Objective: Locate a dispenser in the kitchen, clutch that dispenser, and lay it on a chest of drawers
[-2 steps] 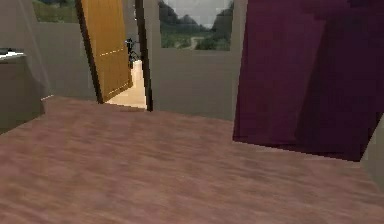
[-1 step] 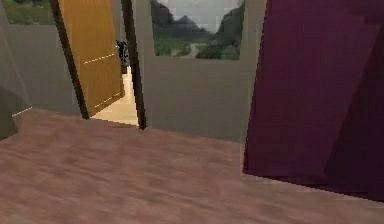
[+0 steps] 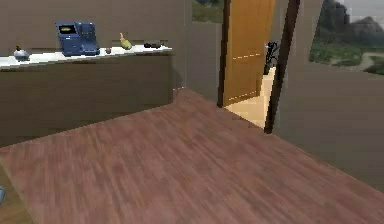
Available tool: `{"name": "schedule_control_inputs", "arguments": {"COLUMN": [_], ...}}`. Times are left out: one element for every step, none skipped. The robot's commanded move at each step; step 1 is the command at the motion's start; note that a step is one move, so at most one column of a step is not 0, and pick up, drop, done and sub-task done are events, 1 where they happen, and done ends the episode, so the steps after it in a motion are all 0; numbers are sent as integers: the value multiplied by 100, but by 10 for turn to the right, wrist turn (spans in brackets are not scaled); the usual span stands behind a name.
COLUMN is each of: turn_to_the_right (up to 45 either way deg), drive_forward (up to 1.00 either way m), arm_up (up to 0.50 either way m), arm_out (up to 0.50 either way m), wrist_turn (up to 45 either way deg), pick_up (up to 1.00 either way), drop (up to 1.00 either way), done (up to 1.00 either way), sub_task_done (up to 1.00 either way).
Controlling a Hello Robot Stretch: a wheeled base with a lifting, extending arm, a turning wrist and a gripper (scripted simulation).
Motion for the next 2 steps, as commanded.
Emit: {"name": "schedule_control_inputs", "arguments": {"turn_to_the_right": [0,-300], "drive_forward": [55,0], "arm_up": [0,0], "arm_out": [0,0], "wrist_turn": [0,0], "pick_up": [0,0], "drop": [0,0], "done": [0,0], "sub_task_done": [0,0]}}
